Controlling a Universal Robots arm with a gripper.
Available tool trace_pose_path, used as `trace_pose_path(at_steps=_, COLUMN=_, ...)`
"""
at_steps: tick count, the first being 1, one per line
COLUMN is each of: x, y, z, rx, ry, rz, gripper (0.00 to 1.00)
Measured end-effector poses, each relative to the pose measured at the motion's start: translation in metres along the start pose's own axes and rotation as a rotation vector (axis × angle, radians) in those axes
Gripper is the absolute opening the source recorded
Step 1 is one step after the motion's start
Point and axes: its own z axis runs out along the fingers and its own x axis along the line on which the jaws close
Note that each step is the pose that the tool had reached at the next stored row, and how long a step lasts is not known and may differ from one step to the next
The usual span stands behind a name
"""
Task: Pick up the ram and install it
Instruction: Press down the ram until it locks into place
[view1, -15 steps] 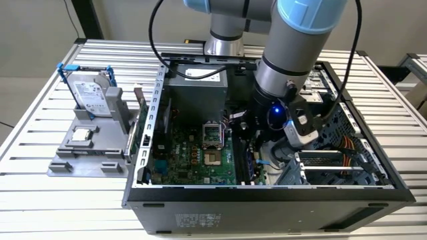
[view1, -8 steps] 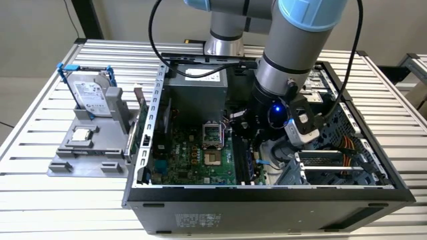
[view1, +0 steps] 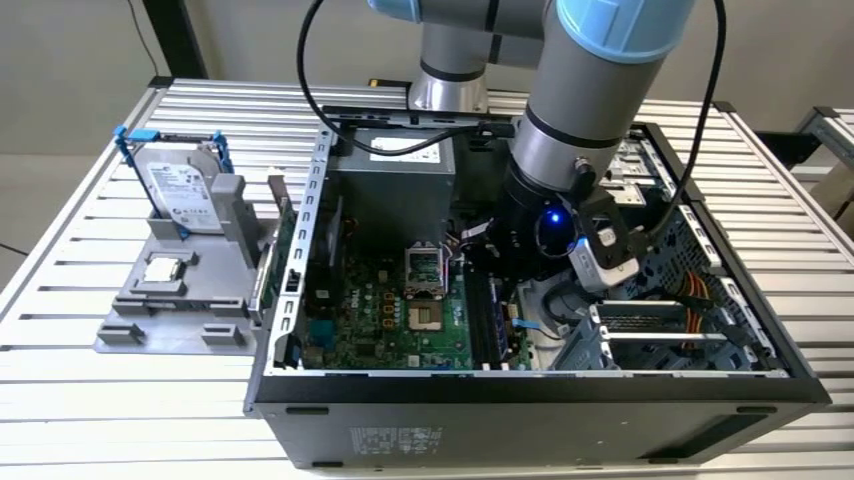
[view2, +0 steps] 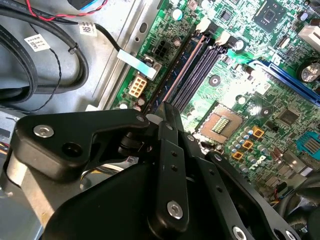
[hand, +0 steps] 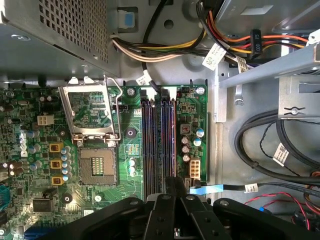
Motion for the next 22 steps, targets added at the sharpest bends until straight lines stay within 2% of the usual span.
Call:
trace_pose_path(at_steps=11, x=0.0000, y=0.0000, z=0.0000, rx=-0.0002, ry=-0.0001, rz=-0.004, gripper=0.00)
trace_pose_path(at_steps=22, x=0.0000, y=0.0000, z=0.0000, rx=0.0028, ry=-0.0028, rz=-0.075, gripper=0.00)
